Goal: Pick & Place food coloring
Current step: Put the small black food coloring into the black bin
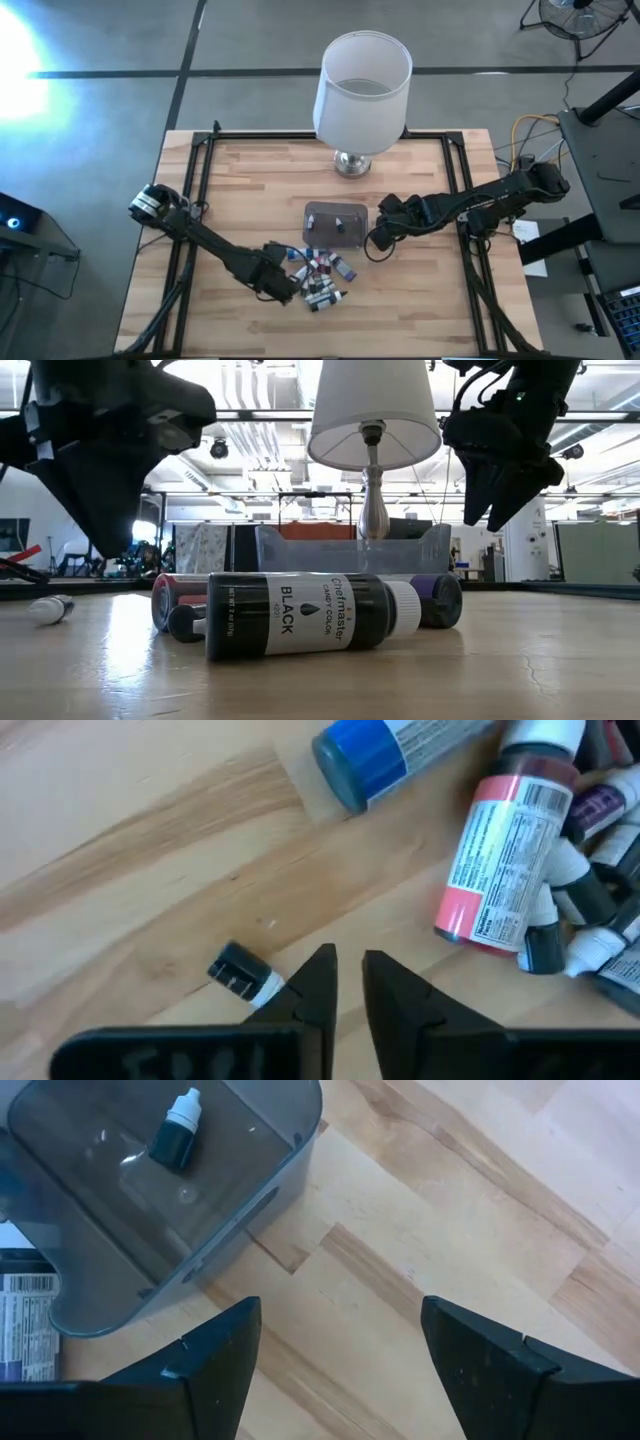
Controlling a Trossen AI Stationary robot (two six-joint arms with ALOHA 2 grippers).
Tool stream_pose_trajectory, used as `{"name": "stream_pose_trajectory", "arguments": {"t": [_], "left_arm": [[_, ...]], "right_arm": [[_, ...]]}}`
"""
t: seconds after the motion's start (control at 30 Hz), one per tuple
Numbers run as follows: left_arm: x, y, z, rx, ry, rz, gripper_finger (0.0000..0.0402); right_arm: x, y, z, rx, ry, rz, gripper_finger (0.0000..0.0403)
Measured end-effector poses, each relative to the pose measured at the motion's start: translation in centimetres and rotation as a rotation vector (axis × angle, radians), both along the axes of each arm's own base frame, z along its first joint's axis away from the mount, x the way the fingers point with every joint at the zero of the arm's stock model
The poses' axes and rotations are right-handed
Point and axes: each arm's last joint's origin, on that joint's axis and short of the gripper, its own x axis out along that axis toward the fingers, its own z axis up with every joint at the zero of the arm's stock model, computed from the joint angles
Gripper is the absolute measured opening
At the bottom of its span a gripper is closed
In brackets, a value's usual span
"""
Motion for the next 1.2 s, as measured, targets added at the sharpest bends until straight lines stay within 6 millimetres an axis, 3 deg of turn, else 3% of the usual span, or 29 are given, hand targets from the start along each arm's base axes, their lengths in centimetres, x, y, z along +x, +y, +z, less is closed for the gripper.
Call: {"name": "stream_pose_trajectory", "arguments": {"t": [0.2,0.37,0.6,0.8,1.2], "left_arm": [[-0.8,0.4,-0.2,0.03,0.114,-0.083,0.0116],[-2.2,0.4,-0.2,-0.015,0.228,0.172,0.0158],[-2.5,-1.9,-0.2,-0.095,0.109,0.393,0.0164],[-3.1,-1.5,-1.4,-0.048,0.091,0.475,0.0165],[-3.1,-1.4,-4.5,-0.163,0.006,0.533,0.0161]], "right_arm": [[0.0,0.0,0.0,0.003,-0.001,0.0,0.0269],[0.0,0.2,0.0,0.023,-0.01,-0.037,0.0268],[-0.1,0.3,0.0,0.027,-0.017,-0.053,0.0263],[0.0,0.2,0.0,0.003,-0.013,-0.033,0.0264],[0.0,0.2,0.0,-0.016,-0.009,-0.021,0.0261]]}}
